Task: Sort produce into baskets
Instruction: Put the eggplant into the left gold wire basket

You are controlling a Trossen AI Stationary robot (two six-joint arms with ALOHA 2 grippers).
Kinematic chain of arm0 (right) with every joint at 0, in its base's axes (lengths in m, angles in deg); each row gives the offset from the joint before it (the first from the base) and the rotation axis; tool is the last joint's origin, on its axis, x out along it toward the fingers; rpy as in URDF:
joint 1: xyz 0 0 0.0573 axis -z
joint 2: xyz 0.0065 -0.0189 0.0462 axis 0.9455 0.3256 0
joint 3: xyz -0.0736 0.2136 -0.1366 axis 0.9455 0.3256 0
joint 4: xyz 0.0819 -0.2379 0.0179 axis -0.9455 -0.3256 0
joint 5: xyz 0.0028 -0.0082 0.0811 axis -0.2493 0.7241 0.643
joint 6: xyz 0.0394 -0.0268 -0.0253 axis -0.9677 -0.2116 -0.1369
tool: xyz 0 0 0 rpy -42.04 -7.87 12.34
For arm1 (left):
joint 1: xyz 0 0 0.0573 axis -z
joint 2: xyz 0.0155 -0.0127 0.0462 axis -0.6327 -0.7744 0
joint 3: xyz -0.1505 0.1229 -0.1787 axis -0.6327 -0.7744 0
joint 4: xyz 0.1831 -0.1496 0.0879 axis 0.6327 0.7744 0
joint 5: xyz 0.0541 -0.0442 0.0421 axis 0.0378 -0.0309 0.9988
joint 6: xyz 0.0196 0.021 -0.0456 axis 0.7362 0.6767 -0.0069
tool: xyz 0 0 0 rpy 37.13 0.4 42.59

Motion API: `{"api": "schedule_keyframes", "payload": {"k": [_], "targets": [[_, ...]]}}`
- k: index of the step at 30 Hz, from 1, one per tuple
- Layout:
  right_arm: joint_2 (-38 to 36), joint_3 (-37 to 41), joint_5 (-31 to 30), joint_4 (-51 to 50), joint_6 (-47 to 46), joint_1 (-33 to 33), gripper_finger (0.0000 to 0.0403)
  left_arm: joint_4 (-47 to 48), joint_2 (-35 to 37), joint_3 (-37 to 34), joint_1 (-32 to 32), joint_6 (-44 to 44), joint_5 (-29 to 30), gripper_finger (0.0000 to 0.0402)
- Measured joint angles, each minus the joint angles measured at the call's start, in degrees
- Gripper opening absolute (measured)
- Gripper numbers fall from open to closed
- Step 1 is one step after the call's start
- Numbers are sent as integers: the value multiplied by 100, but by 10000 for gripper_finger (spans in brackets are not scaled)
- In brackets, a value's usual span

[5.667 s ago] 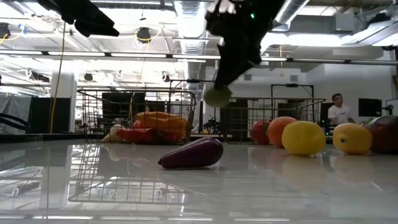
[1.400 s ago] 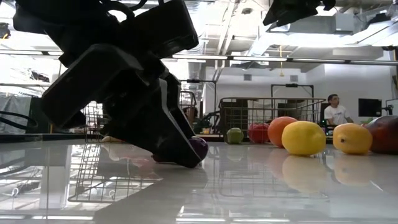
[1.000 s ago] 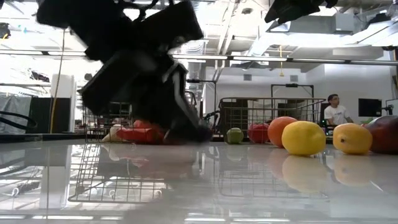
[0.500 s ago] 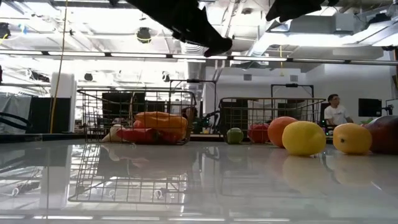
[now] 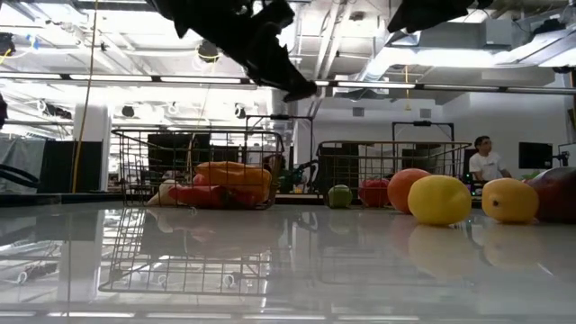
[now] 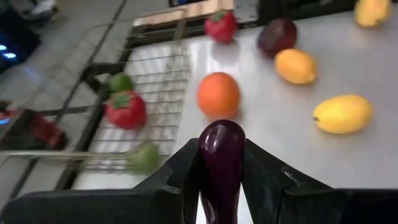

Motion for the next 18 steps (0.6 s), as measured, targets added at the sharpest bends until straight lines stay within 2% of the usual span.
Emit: {"api": "schedule_keyframes", "payload": {"k": [6, 9, 18], "targets": [[0, 0, -2, -81, 10, 54, 265, 851, 738, 0, -243, -18, 548, 87], [0, 0, -17, -95, 33, 135, 265, 1127, 1019, 2, -394, -176, 610, 87], [0, 0, 170, -80, 35, 294, 265, 1832, 1080, 2, -643, -287, 623, 87]]}}
